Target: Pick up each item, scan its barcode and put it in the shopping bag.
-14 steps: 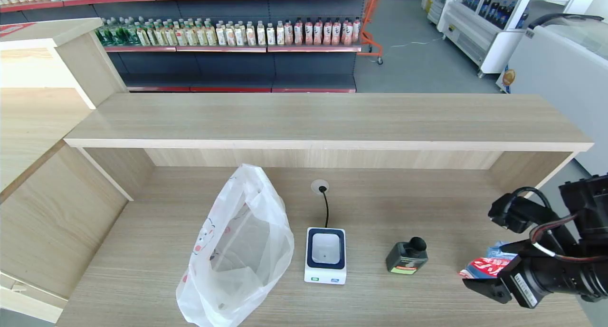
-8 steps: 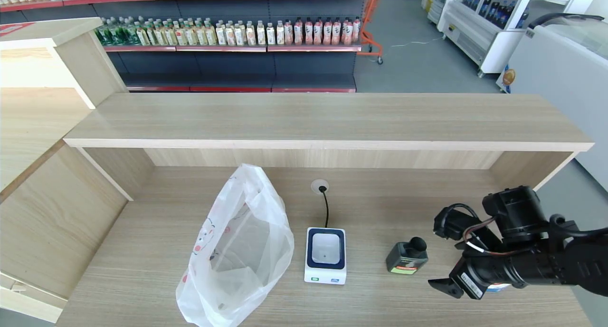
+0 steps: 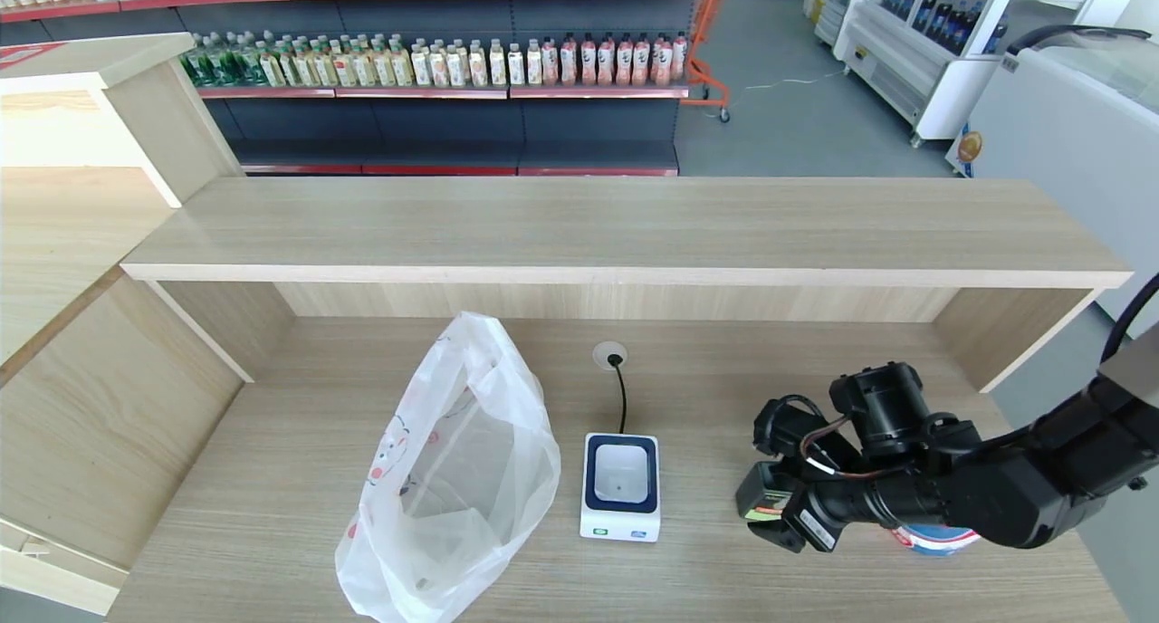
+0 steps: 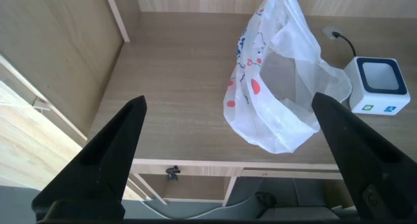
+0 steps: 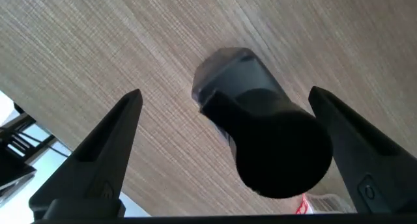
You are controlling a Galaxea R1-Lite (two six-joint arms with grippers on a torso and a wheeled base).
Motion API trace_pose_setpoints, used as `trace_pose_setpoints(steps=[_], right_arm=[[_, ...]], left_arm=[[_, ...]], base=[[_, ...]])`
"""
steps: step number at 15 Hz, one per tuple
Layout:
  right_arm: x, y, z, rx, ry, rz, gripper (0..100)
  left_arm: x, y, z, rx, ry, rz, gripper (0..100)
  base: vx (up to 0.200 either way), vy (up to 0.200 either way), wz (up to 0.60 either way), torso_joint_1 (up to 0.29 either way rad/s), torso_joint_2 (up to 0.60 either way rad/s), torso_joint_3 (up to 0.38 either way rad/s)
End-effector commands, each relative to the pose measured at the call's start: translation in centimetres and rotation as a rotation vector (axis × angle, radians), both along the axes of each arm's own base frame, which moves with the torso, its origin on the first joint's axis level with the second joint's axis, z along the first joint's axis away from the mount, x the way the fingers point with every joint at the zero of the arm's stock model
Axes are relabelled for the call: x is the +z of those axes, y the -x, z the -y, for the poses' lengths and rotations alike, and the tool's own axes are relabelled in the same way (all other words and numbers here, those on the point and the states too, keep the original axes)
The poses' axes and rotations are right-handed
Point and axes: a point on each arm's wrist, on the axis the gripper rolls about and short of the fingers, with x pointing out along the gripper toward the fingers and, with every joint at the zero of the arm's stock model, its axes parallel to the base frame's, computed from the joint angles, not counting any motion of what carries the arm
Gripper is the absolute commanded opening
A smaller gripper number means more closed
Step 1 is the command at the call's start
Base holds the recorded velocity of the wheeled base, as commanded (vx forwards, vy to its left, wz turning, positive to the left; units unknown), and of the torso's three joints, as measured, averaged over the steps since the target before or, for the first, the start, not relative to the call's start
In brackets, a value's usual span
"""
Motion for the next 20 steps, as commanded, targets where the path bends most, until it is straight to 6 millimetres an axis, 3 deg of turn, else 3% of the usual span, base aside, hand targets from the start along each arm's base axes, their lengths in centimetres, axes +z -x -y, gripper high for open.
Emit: trace_pose_setpoints(steps=[1,9,10,17,20], right_arm=[[-1.3,-0.7,-0.6,0.017,-0.001,-0.003,100],[-1.8,-2.3,-2.5,0.086,-0.063,0.056,100],[-1.6,-2.4,-2.6,0.094,-0.075,0.057,0],[-0.7,-3.0,-3.0,0.087,-0.133,0.105,0],[0.3,-1.8,-2.4,0.003,-0.226,0.098,0]], left_arm=[[0.0,0.0,0.0,0.001,0.000,0.001,100],[0.0,0.0,0.0,0.000,0.000,0.001,100],[0.0,0.0,0.0,0.000,0.000,0.001,100],[0.0,0.0,0.0,0.000,0.000,0.001,100],[0.0,0.0,0.0,0.001,0.000,0.001,100]], base=[[0.000,0.000,0.00,0.000,0.00,0.000],[0.000,0.000,0.00,0.000,0.00,0.000],[0.000,0.000,0.00,0.000,0.00,0.000],[0.000,0.000,0.00,0.000,0.00,0.000],[0.000,0.000,0.00,0.000,0.00,0.000]])
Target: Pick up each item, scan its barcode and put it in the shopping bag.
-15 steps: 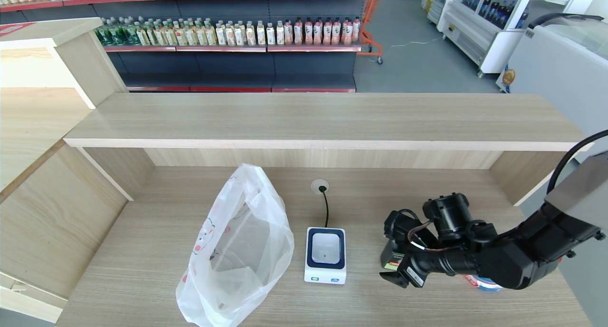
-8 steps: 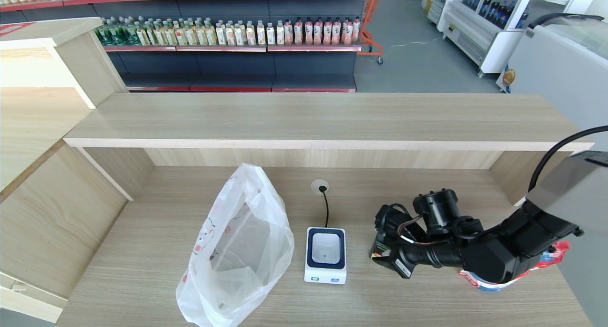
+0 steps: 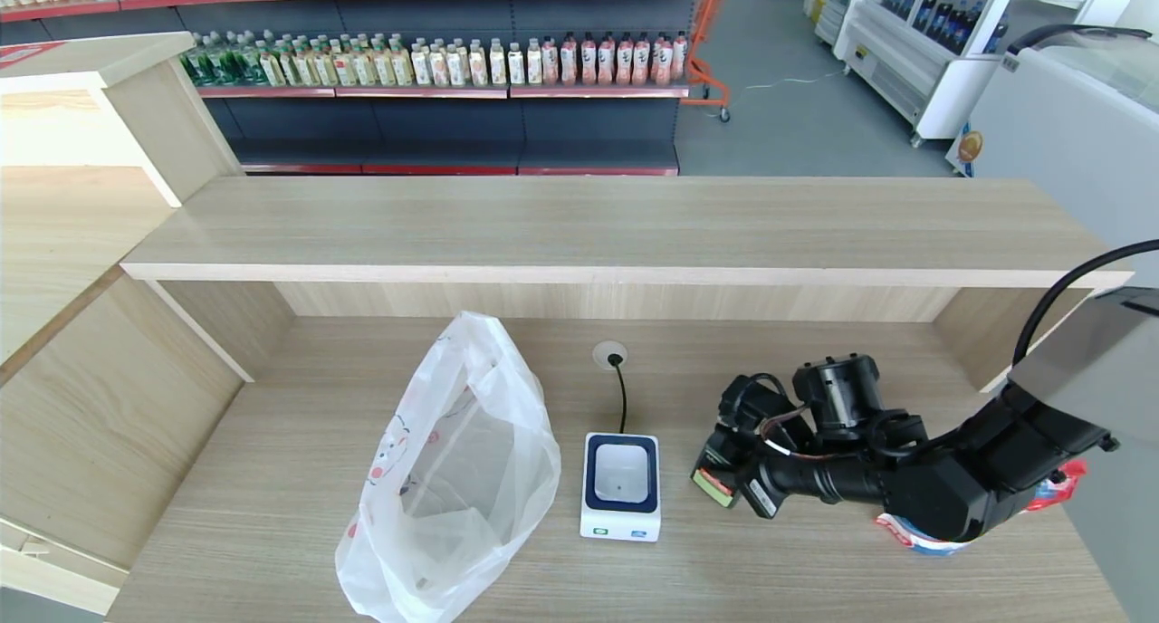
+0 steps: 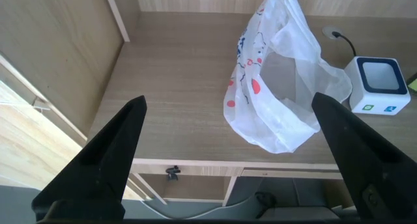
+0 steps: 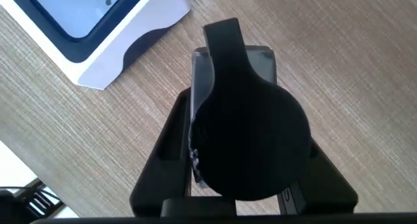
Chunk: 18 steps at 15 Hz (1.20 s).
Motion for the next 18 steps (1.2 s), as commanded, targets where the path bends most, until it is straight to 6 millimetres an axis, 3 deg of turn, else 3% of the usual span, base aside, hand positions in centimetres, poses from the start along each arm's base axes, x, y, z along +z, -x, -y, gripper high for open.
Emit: trace_pose_setpoints(steps=[1,3,5,6,9,10,12,15,18], right_arm=[[1.3,1.1,0.6,-0.046,-0.065,0.002,0],[4.7,3.3,1.8,-0.163,-0.247,-0.018,0],[7.5,5.7,3.2,-0.203,-0.324,0.029,0],[8.2,6.9,4.5,-0.212,-0.298,0.078,0],[9.3,9.2,8.4,-0.131,0.003,0.313,0],[9.8,9.7,9.5,-0.055,0.127,0.427,0],[10.3,9.7,9.6,0.179,0.131,0.553,0],[9.2,9.9,11.1,0.641,0.308,0.819,0],[7.5,10.3,9.8,1.058,0.564,1.174,0]], left_arm=[[0.0,0.0,0.0,-0.001,0.001,0.001,100],[0.0,0.0,0.0,-0.001,0.001,0.001,100],[0.0,0.0,0.0,-0.001,0.001,0.001,100],[0.0,0.0,0.0,-0.001,0.001,0.001,100],[0.0,0.0,0.0,-0.001,0.001,0.001,100],[0.0,0.0,0.0,-0.001,0.001,0.001,100],[0.0,0.0,0.0,0.001,0.001,0.001,100],[0.0,0.0,0.0,-0.001,0.001,0.001,100],[0.0,0.0,0.0,-0.001,0.001,0.001,100]], base=[[0.000,0.000,0.00,0.000,0.00,0.000],[0.000,0.000,0.00,0.000,0.00,0.000],[0.000,0.000,0.00,0.000,0.00,0.000],[0.000,0.000,0.00,0.000,0.00,0.000],[0.000,0.000,0.00,0.000,0.00,0.000],[0.000,0.000,0.00,0.000,0.00,0.000],[0.000,0.000,0.00,0.000,0.00,0.000],[0.000,0.000,0.00,0.000,0.00,0.000],[0.000,0.000,0.00,0.000,0.00,0.000]])
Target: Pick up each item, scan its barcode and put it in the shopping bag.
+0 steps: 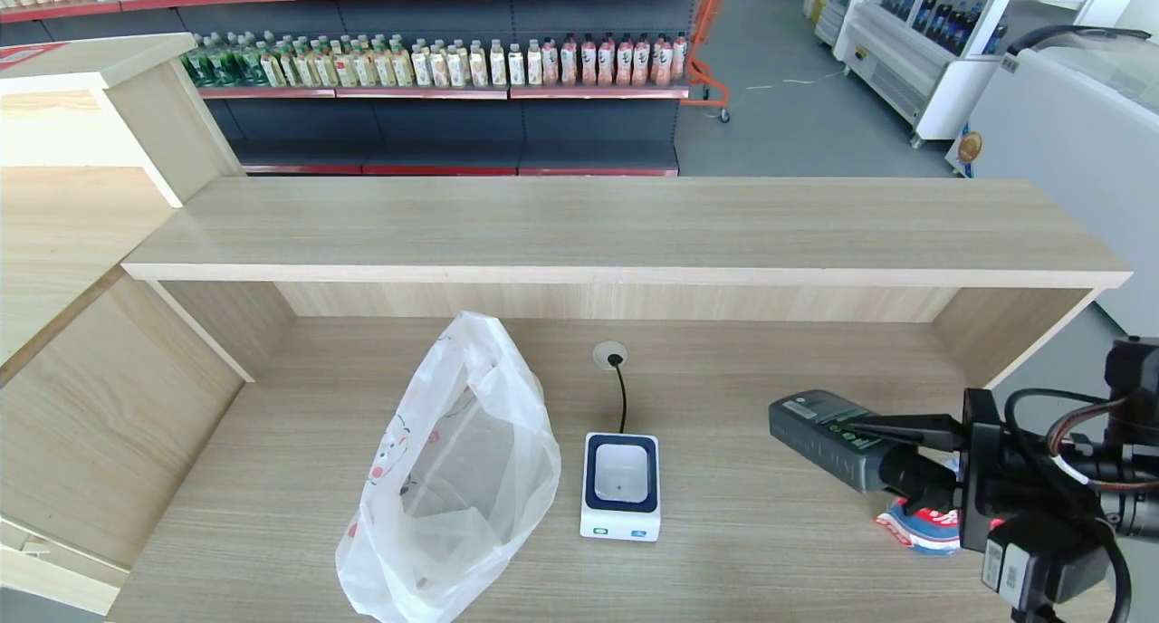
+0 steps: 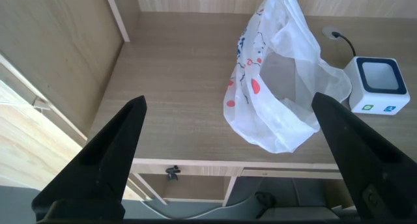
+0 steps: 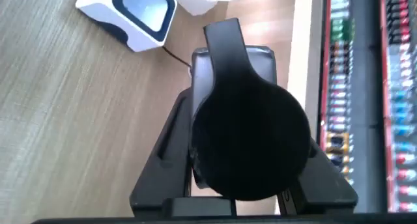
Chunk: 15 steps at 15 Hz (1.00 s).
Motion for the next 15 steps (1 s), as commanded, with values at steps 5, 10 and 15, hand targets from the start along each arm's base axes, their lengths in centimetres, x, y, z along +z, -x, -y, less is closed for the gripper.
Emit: trace_pose_setpoints(steps=[5,10,15], right_arm=[[-3.3,1.8,-3.7,0.514,0.270,0.326,0],[-3.1,2.6,-6.2,0.691,0.261,0.472,0],[-2.3,3.0,-7.3,0.799,0.162,0.554,0]], left_arm=[[0.0,0.0,0.0,0.000,0.001,0.001,100],[0.0,0.0,0.0,0.000,0.001,0.001,100],[0.0,0.0,0.0,0.000,0.001,0.001,100]], base=[[0.000,0.000,0.00,0.000,0.00,0.000],[0.000,0.000,0.00,0.000,0.00,0.000],[0.000,0.000,0.00,0.000,0.00,0.000]])
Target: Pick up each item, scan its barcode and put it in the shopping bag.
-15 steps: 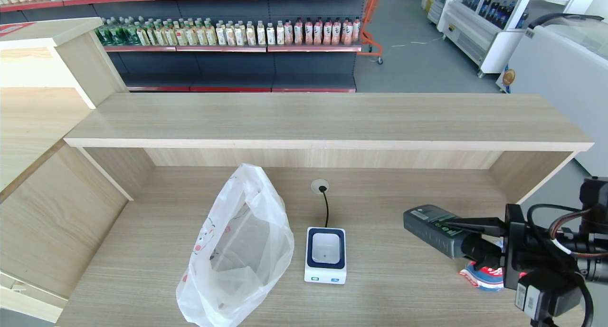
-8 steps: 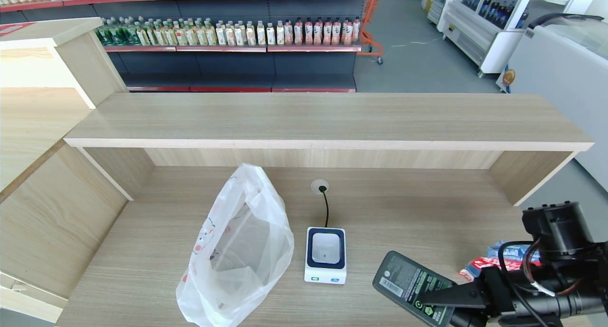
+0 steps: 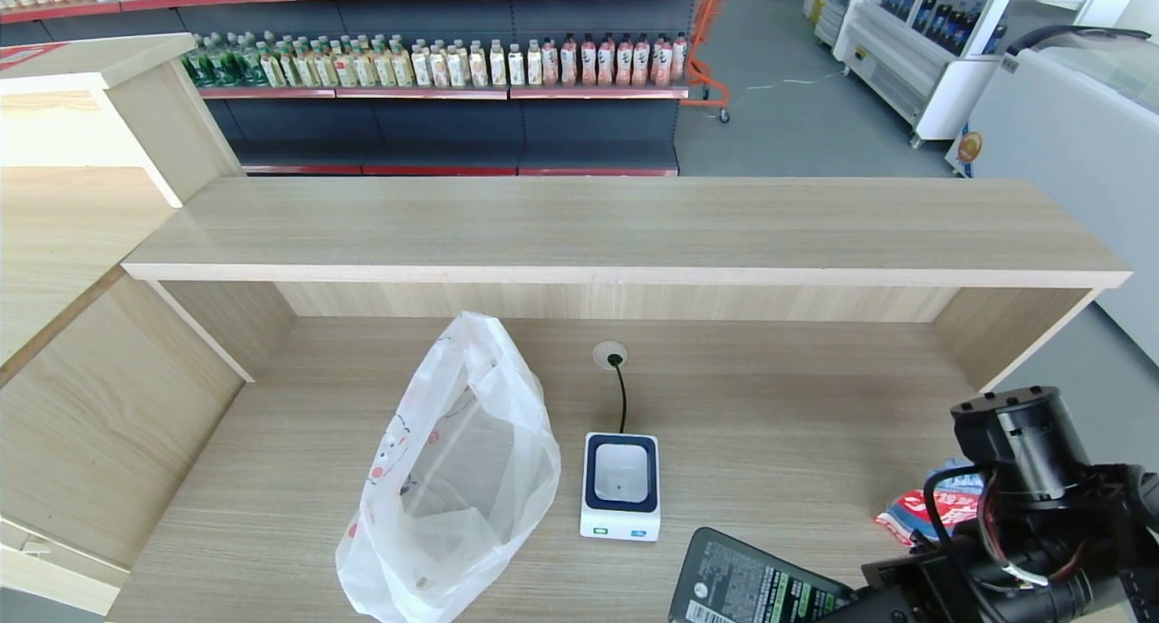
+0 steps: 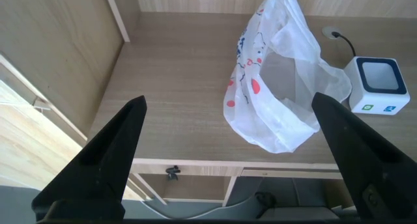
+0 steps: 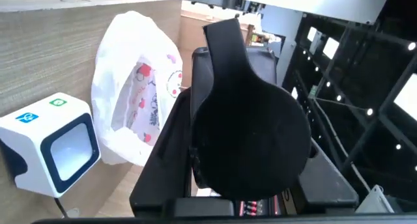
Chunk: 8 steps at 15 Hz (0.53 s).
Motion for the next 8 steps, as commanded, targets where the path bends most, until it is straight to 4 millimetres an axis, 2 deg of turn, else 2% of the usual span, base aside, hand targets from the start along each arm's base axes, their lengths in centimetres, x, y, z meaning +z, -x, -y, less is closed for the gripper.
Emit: trace_pose_setpoints(steps=[1,8], right_arm=[[0.10,-0.14,-0.18,0.025,-0.008,0.062,0],[0.32,0.09,-0.61,0.062,-0.025,0.076,0]], left_arm=[[0.00,0.00,0.00,0.000,0.000,0.001,100],[0.00,0.00,0.00,0.001,0.000,0.001,100]], base=[[0.000,0.000,0.00,0.000,0.00,0.000],[0.000,0.000,0.00,0.000,0.00,0.000]])
